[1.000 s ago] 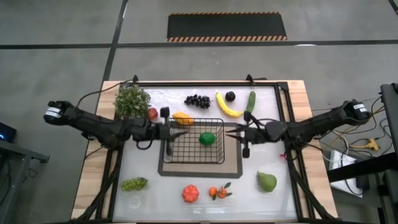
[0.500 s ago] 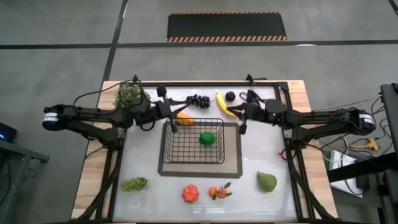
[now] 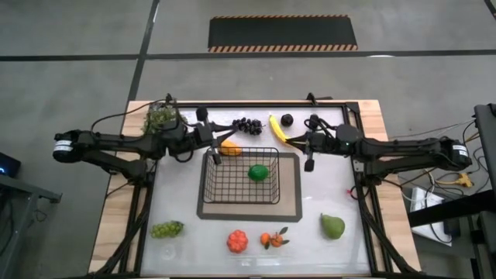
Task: Build produce basket
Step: Put the green grapes into the black wire basket
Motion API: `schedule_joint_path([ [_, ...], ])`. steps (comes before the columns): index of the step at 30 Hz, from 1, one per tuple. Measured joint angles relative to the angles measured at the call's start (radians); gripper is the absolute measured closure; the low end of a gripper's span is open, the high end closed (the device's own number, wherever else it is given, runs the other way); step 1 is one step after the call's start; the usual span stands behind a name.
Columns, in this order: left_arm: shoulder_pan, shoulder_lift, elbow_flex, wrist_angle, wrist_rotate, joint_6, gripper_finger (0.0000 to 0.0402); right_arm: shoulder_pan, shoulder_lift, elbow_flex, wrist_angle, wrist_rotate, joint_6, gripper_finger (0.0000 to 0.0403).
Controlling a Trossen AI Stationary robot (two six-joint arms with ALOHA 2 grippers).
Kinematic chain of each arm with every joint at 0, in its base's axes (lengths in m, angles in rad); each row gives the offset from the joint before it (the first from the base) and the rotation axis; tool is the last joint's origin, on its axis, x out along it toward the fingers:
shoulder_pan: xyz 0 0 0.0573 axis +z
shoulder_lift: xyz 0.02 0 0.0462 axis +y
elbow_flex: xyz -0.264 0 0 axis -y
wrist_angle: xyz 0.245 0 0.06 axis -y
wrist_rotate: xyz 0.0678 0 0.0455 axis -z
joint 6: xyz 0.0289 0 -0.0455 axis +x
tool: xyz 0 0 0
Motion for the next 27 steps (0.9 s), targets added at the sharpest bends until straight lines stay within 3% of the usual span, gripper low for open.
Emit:
schedule_joint_path([
  [14, 0.000, 0.009, 0.028, -0.093, 0.019, -0.027, 0.0375, 0.000, -0.081, -0.091, 0.062, 0.000, 0.005, 0.0394],
  [20, 0.009, 0.077, 0.075, -0.109, 0.020, -0.026, 0.0375, -0.005, -0.134, -0.128, 0.110, 0.000, -0.007, 0.0394],
  [27, 0.045, 0.184, 0.235, -0.338, 0.022, -0.018, 0.0376, -0.009, -0.156, -0.135, 0.107, 0.000, -0.031, 0.0394],
])
